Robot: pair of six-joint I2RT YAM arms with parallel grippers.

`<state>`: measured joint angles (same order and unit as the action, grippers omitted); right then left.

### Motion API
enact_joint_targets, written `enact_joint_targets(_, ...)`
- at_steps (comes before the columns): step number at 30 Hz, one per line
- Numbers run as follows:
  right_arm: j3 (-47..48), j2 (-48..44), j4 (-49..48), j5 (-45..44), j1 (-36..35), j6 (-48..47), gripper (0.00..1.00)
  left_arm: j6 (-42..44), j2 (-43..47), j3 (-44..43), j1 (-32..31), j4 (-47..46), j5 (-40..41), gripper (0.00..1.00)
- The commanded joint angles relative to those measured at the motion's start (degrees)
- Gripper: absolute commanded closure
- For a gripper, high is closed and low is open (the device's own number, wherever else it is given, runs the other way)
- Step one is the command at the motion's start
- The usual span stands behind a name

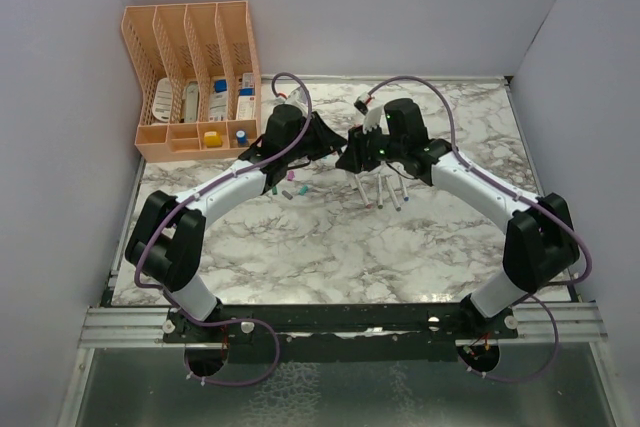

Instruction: Open the pen caps

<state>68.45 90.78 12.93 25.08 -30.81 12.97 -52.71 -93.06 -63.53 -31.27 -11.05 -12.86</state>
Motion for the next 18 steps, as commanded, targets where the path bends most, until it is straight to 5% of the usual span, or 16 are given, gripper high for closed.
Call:
enact_joint_targets(1,2.35,1.31,-1.83,1.64,-0.48,0.04,0.74,-0.11,0.76,-1.02,-0.46,-1.43,-1.63,1.00)
enact_joint_targets(4,2.26,1.18,-1.76,1.22,-0.48,0.06,0.98,-0.09,0.73,-1.13,-0.47,-1.31,-1.44,1.00)
enact_joint_targets(18,-14.73,-10.80,-0.38,1.99,-0.56,2.00,0.99,1.49,0.00,-5.35,8.92,1.73,6.27,1.00)
